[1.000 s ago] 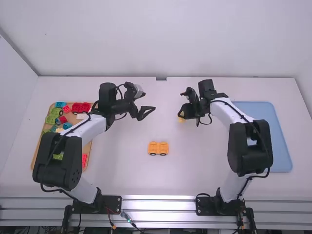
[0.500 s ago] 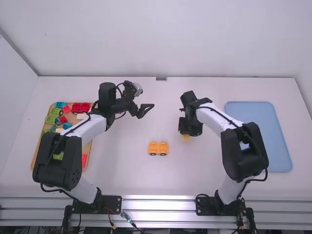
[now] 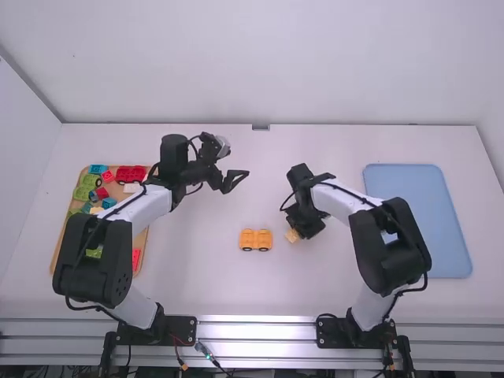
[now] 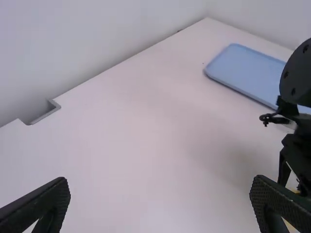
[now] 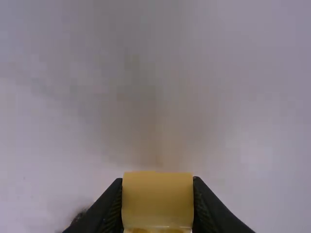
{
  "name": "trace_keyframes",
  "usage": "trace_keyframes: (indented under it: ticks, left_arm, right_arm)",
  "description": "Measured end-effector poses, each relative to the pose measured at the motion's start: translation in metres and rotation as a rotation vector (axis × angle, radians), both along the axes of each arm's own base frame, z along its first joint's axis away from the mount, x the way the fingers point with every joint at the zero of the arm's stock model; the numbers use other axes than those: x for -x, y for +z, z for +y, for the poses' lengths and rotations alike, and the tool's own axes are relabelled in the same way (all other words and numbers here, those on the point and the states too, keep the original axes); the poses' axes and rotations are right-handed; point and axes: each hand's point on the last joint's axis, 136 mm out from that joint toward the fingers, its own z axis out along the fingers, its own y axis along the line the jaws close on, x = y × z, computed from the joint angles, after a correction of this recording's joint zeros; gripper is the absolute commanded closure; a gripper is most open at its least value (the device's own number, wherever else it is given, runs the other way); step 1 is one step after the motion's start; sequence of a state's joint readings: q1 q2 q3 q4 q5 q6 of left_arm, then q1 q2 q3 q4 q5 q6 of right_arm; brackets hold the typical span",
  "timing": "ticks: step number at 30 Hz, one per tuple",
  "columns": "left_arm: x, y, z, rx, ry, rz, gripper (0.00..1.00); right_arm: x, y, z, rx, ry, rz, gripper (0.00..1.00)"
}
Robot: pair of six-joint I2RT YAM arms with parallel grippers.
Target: Assemble lego blocks to make yellow taxi
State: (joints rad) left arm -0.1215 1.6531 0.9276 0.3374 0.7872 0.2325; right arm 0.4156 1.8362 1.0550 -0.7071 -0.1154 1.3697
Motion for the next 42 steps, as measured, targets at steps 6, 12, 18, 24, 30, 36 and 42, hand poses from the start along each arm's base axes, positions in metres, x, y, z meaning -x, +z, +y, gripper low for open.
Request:
trace_keyframes:
  ticks: [6, 12, 18, 24, 30, 36, 42]
  left_arm:
    - [0.001, -0.002, 0.0, -0.001, 0.0, 0.012, 0.01]
    - [0.002, -0.003, 0.0, -0.002, -0.001, 0.017, 0.01]
    - [0.003, -0.005, 0.0, -0.004, 0.0, 0.031, 0.01]
    - [0.003, -0.006, 0.0, -0.004, -0.001, 0.034, 0.01]
    - [0.003, -0.006, 0.0, -0.004, -0.001, 0.034, 0.01]
    - [0.004, -0.006, 0.0, -0.004, -0.001, 0.038, 0.01]
    - [0.004, -0.006, 0.0, -0.005, 0.0, 0.038, 0.01]
  right_arm:
    - [0.006, -0.007, 0.004, -0.018, -0.225, 0.038, 1.0]
    - [-0.011, -0.02, 0.014, -0.091, -0.338, -0.041, 1.0]
    - [-0.004, -0.025, 0.016, -0.135, -0.414, -0.011, 0.59]
    - [-0.003, -0.024, 0.013, -0.171, -0.445, 0.02, 0.22]
    - [-0.003, -0.023, 0.008, -0.226, -0.428, 0.045, 0.22]
    - [-0.013, -0.014, -0.003, -0.304, -0.421, 0.033, 0.23]
    - [-0.052, 0.039, -0.011, -0.447, -0.231, -0.235, 0.09]
